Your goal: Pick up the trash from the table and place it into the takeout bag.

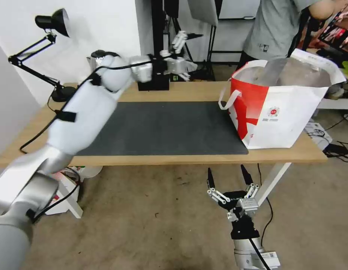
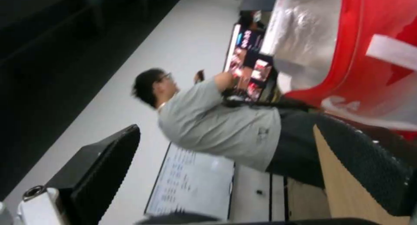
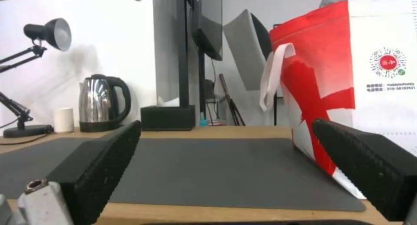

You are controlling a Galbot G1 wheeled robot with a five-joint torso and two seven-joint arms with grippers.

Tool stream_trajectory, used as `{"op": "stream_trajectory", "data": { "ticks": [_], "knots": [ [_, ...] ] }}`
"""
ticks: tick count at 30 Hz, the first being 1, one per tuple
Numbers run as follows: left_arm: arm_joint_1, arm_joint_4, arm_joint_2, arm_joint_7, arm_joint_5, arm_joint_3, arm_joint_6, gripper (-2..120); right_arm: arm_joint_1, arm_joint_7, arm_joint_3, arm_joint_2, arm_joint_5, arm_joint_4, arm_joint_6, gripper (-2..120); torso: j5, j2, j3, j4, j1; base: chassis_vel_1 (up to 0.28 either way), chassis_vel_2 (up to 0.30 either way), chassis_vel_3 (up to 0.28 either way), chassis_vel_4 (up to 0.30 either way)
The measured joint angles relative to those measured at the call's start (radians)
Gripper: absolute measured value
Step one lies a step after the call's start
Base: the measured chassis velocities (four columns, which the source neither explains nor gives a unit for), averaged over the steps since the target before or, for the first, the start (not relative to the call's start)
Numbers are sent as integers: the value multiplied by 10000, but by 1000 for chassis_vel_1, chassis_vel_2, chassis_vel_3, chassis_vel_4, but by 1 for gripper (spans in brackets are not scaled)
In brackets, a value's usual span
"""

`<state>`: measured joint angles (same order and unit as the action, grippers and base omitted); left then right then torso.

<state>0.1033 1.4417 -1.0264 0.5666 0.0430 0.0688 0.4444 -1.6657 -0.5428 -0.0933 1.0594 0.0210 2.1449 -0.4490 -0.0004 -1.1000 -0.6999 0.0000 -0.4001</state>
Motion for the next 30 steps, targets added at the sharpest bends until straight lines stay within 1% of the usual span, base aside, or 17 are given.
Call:
{"op": "stream_trajectory", "data": {
  "ticks": [2, 3, 6, 8, 12, 13, 14, 15, 16, 17, 18, 21, 22, 24, 26, 27, 30],
  "knots": [
    [417, 406, 572, -54, -296, -562, -115, 100, 1, 0, 0, 0, 0, 0, 0, 100, 2, 0, 0, 3, 1, 0, 0, 0, 0],
    [417, 406, 572, -54, -296, -562, -115, 100, 1, 0, 0, 0, 0, 0, 0, 100, 2, 0, 0, 3, 1, 0, 0, 0, 0],
    [1044, 994, 1328, -253, -720, -1304, -352, 100, 1, 0, 0, 0, 0, 0, 0, 100, 2, 0, 0, 2, 1, 0, 0, 0, 0],
    [1211, 1146, 1504, -291, -807, -1507, -382, 100, 1, 0, 0, 0, 1, 0, 0, 100, 2, 0, 0, 1, 1, 0, 0, 0, 0],
    [2397, 1908, 2354, -555, -1171, -2785, -569, 100, 1, 0, 0, 0, 0, 0, 0, 100, 2, 0, 0, 0, 0, 0, 0, 0, 0],
    [2397, 1908, 2354, -555, -1171, -2785, -569, 100, 1, 0, 0, 0, 0, 0, 0, 100, 2, 0, 0, 0, 0, 0, 0, 0, 0],
    [2708, 2074, 2499, -623, -1260, -3088, -630, 100, 0, 0, 0, 0, 0, 0, 0, 100, 1, 0, 0, 1, 1, 0, 0, 0, 0],
    [3418, 2437, 2751, -757, -1427, -3764, -721, 100, 0, 0, 0, 0, 0, 0, 0, 100, 0, 0, 0, 1, 1, 0, 0, 0, 0],
    [3869, 2666, 2871, -828, -1509, -4208, -787, 100, 1, 0, 0, 0, 0, 0, 0, 100, 0, 0, 1, 2, 1, 0, 0, 0, 0],
    [4169, 2800, 2953, -878, -1557, -4489, -810, 100, 0, 0, -1, 0, 1, 0, 0, 100, -1, -1, 1, 3, 2, 0, 0, 0, 0],
    [4169, 2800, 2953, -878, -1557, -4489, -810, 100, 0, 0, -1, 0, 1, 0, 0, 100, -1, -1, 1, 3, 2, 0, 0, 0, 0],
    [5651, 3545, 3301, -1279, -1997, -5753, -957, 100, 0, 0, 0, 0, 0, 0, 0, 100, 2, -1, 1, -1, 1, 0, 0, 0, 0],
    [5651, 3545, 3301, -1279, -1997, -5753, -957, 100, 0, 0, 0, 0, 0, 0, 0, 100, 2, -1, 1, -1, 1, 0, 0, 0, 0],
    [6645, 4029, 3388, -1472, -2287, -6586, -1088, 100, 2, 0, 0, 0, 0, 0, 0, 100, 4, -1, 1, 1, 2, 0, 0, 0, 0],
    [7352, 4290, 3364, -1570, -2419, -7217, -1129, 100, 1, 0, -1, 0, 1, 0, 0, 100, 2, -1, 1, 2, 3, 0, 0, 0, 0],
    [7352, 4290, 3364, -1570, -2419, -7217, -1129, 100, 1, 0, -1, 0, 1, 0, 0, 100, 2, -1, 1, 2, 3, 0, 0, 0, 0],
    [8193, 4594, 3174, -1588, -2505, -8140, -1121, 100, 1, 0, 0, 0, 0, 0, 0, 100, 3, -1, 0, 0, 3, 0, 0, 0, 0]
  ]
}}
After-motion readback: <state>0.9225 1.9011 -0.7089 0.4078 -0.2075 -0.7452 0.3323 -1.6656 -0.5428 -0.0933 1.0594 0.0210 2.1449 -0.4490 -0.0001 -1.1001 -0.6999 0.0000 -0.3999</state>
